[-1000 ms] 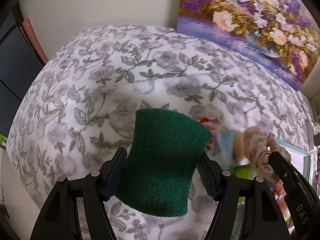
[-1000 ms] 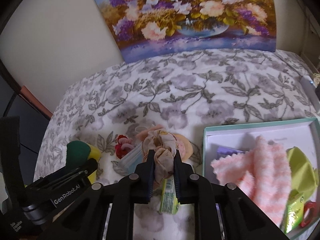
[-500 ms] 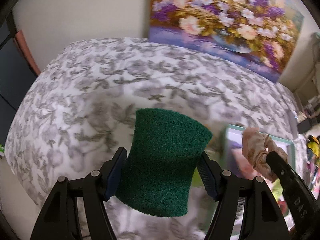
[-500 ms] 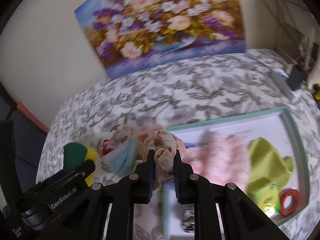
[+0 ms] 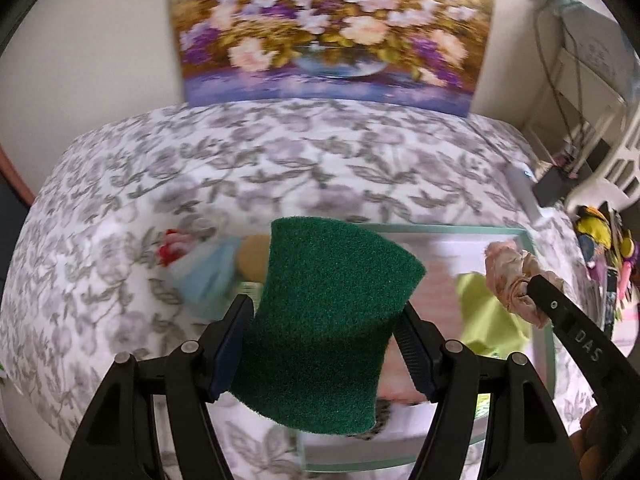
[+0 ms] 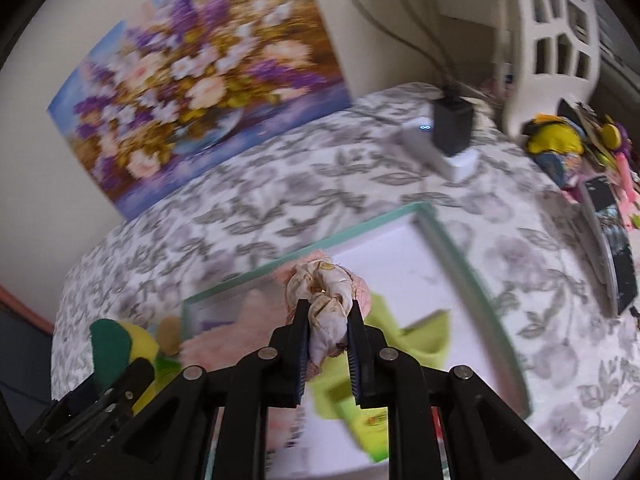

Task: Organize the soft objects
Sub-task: 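Carry the sponge with the left tool while the right tool carries the scrunchie over the tray, then release the sponge onto the towel with the left tool while the right tool drops the scrunchie in the tray, then move the left tool to the blue face mask while the right tool moves to the green gum pack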

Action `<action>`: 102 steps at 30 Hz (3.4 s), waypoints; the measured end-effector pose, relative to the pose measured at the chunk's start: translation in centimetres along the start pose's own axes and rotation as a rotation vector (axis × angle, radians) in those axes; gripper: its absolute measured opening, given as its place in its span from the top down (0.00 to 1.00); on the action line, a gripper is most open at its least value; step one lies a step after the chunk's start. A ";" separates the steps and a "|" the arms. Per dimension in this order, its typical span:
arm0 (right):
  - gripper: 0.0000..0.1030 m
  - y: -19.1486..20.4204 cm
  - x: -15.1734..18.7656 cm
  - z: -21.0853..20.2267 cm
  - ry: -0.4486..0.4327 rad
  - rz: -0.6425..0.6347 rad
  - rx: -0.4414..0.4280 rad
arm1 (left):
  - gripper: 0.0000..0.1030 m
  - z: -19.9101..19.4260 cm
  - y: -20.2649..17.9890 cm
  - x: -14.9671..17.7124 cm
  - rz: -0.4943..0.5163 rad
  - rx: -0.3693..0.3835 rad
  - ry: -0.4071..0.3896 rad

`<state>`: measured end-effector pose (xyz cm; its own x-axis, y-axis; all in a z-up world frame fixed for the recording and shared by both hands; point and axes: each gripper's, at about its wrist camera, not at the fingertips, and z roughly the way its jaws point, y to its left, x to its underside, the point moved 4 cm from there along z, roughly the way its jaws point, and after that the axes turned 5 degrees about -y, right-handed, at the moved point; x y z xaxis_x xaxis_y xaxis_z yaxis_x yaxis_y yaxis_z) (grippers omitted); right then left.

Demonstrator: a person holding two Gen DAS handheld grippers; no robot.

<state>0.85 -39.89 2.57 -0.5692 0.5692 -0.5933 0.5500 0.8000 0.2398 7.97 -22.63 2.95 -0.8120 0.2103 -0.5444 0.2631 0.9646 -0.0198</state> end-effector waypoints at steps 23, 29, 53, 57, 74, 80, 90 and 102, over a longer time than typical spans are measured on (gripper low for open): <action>0.78 -5.2 1.4 5.3 0.096 0.020 0.126 | 0.28 4.2 -8.3 0.9 0.229 0.047 0.025; 0.57 -5.4 1.3 4.6 0.112 0.034 0.136 | 0.13 3.5 -7.2 0.3 0.186 0.071 0.058; 0.00 -3.9 2.1 3.0 0.143 0.013 0.133 | 0.03 4.0 6.7 -0.8 -0.154 -0.062 0.117; 0.00 -3.1 2.1 2.7 0.140 0.002 0.130 | 0.03 3.3 9.9 -1.3 -0.219 -0.091 0.098; 0.00 8.3 1.8 -1.0 0.029 -0.169 0.011 | 0.03 0.6 21.2 -1.7 -0.427 -0.197 0.025; 0.00 14.1 3.1 -1.4 0.020 -0.222 -0.079 | 0.03 0.2 24.9 -1.0 -0.479 -0.242 0.023; 0.00 23.1 7.6 -0.2 0.095 -0.339 -0.171 | 0.03 0.8 28.5 0.7 -0.541 -0.288 0.071; 0.00 25.1 10.5 2.7 0.182 -0.394 -0.151 | 0.03 1.8 31.5 2.6 -0.583 -0.346 0.130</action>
<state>10.34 -14.34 0.35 -0.8224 0.2297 -0.5205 0.1830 0.9731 0.1403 15.04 8.03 -0.58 -0.8321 -0.3615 -0.4207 -0.3992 0.9168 0.0017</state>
